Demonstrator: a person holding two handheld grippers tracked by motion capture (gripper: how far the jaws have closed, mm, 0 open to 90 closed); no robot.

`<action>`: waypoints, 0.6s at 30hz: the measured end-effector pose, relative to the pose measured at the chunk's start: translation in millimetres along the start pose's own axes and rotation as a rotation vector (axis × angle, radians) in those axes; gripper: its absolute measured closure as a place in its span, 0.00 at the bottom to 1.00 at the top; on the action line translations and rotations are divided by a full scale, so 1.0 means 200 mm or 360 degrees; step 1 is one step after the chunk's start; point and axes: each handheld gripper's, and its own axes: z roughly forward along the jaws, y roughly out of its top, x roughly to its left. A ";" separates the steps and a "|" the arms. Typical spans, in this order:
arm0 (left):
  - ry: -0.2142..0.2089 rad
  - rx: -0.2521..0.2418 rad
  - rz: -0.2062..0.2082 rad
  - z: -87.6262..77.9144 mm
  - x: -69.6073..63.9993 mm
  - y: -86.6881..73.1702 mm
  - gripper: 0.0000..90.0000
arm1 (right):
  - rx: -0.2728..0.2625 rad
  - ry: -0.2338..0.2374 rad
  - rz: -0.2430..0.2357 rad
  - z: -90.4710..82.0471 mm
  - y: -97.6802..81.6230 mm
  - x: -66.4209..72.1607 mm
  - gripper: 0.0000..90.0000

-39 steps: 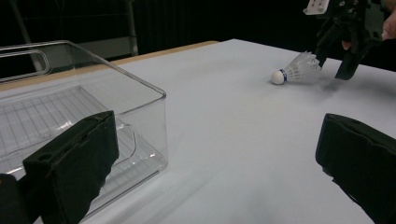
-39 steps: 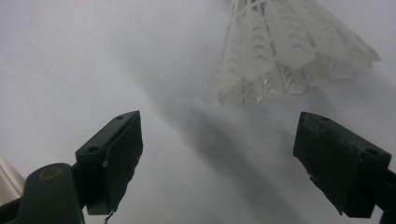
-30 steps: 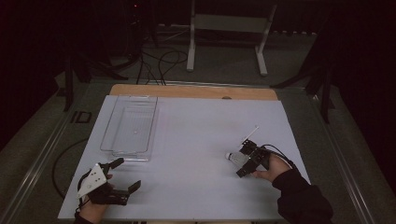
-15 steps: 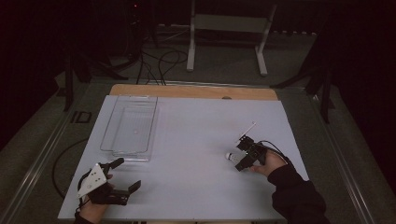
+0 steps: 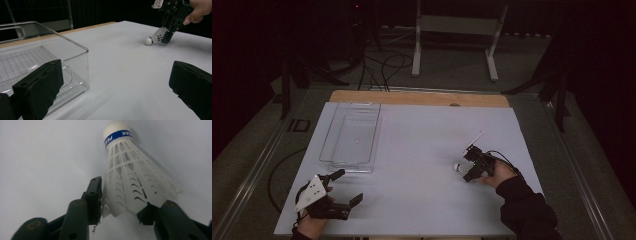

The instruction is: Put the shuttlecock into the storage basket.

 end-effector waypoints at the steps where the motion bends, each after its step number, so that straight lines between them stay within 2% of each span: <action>1: -0.0001 0.0000 -0.0001 0.00 0.00 0.00 0.00 | 0.0000 0.0000 -0.0001 0.00 0.00 0.00 0.71; 7: -0.0003 0.0005 -0.0004 0.00 0.00 0.00 0.00 | 0.0013 0.0003 -0.0029 0.01 0.00 0.01 0.80; 14: -0.0003 0.0008 -0.0002 0.00 0.00 0.00 0.00 | 0.0006 -0.0007 -0.0055 0.00 0.01 0.01 0.96; 18: -0.0005 0.0010 0.0000 0.00 0.00 0.00 0.00 | 0.0001 -0.0017 -0.0078 -0.02 0.01 0.02 0.99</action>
